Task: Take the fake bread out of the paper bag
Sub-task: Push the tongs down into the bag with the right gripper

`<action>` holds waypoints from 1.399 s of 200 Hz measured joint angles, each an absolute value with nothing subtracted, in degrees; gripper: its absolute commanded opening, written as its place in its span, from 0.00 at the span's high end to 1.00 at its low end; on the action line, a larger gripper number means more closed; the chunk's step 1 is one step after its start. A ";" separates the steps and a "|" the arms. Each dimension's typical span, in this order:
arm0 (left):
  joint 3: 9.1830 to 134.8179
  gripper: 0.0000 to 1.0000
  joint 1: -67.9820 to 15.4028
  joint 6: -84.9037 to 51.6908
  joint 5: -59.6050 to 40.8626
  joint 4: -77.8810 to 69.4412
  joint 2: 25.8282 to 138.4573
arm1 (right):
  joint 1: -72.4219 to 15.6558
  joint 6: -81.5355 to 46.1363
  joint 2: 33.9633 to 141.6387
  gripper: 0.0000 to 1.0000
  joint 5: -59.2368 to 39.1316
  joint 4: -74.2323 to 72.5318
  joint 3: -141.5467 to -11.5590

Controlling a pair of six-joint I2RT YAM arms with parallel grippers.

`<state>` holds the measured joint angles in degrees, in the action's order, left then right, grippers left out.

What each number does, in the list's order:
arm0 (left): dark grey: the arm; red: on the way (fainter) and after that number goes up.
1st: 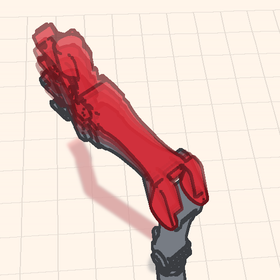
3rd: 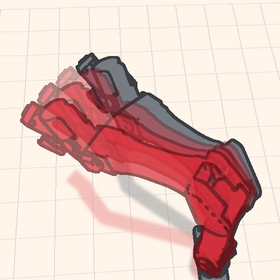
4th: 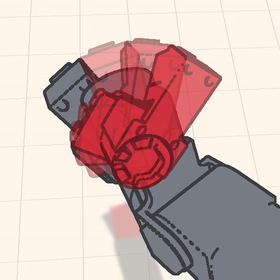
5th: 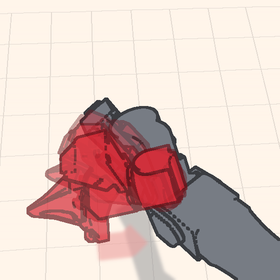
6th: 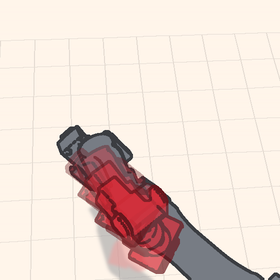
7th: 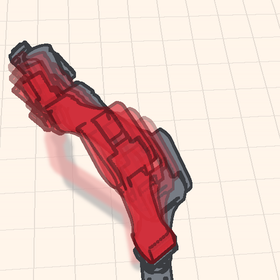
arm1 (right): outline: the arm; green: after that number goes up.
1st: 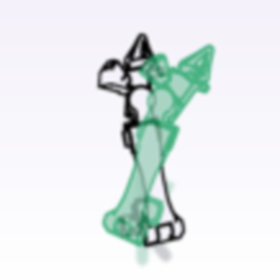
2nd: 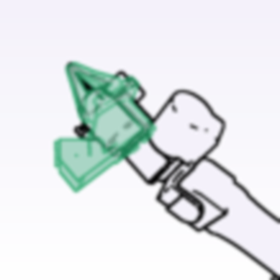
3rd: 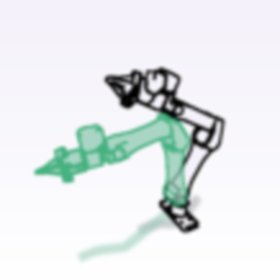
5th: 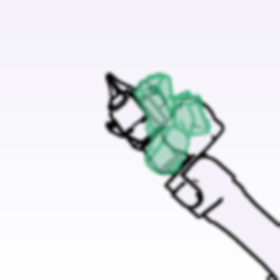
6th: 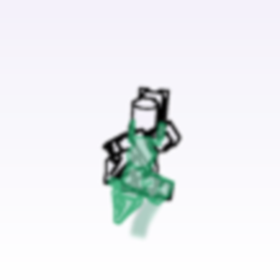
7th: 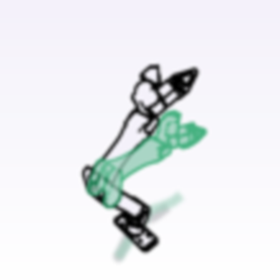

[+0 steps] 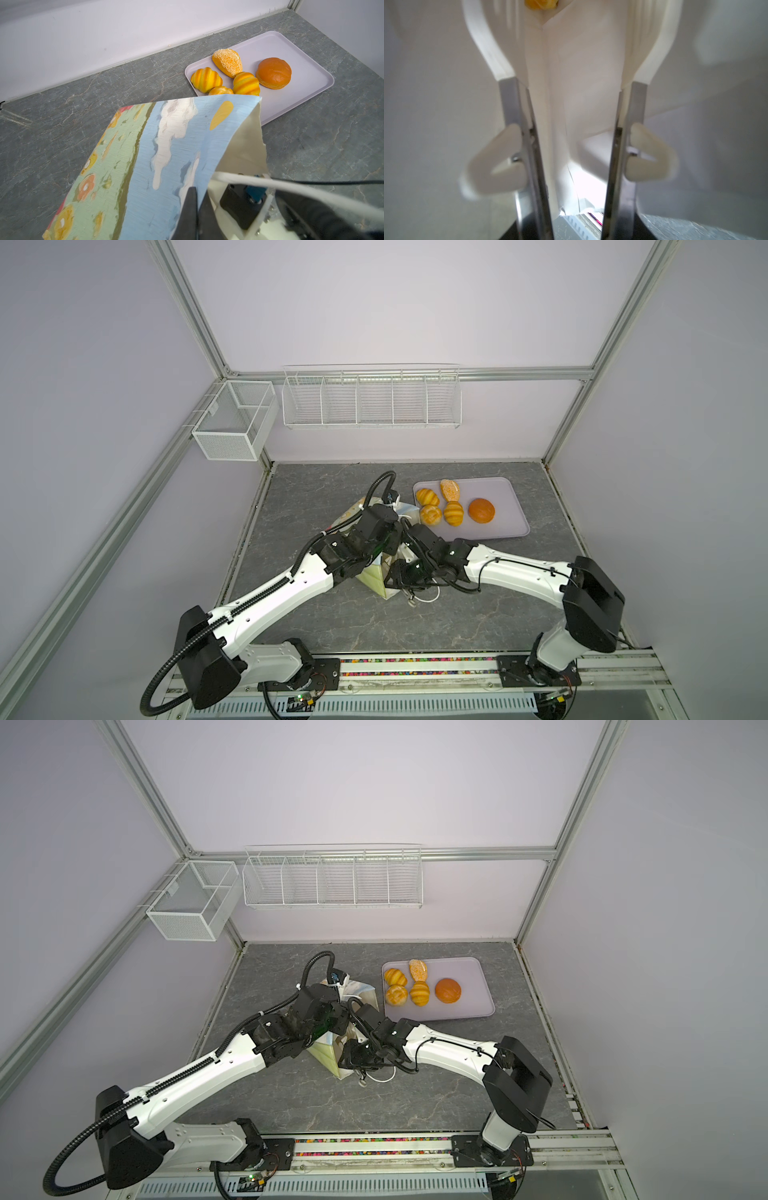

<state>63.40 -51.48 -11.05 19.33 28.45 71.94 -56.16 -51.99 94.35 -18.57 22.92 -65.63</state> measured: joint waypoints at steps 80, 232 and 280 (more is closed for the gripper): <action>58.57 1.00 -52.42 -8.47 16.36 22.83 68.47 | -56.31 -50.98 94.02 0.55 -18.90 27.14 -65.82; 54.63 1.00 -54.13 -7.25 10.92 18.68 66.98 | -58.28 -56.14 88.20 0.61 -13.47 22.90 -63.09; 54.74 1.00 -54.00 -7.68 10.85 18.83 67.64 | -58.28 -58.72 88.95 0.60 -13.80 19.68 -61.98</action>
